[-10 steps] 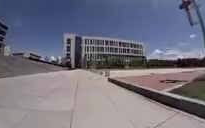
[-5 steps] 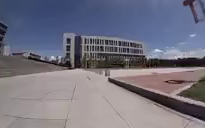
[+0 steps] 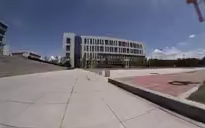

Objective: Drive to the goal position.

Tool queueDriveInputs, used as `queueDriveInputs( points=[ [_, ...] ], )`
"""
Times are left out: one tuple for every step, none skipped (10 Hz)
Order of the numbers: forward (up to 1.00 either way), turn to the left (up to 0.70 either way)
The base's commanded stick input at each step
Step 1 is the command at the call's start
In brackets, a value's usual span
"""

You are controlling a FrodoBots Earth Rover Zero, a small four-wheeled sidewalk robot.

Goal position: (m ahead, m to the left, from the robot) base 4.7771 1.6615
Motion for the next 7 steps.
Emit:
queueDriveInputs(
  points=[
    [0.27, 0.00],
    [0.27, 0.00],
    [0.27, 0.00],
    [0.27, 0.00],
    [0.26, 0.00],
    [0.25, 0.02],
    [0.23, 0.00]
  ],
)
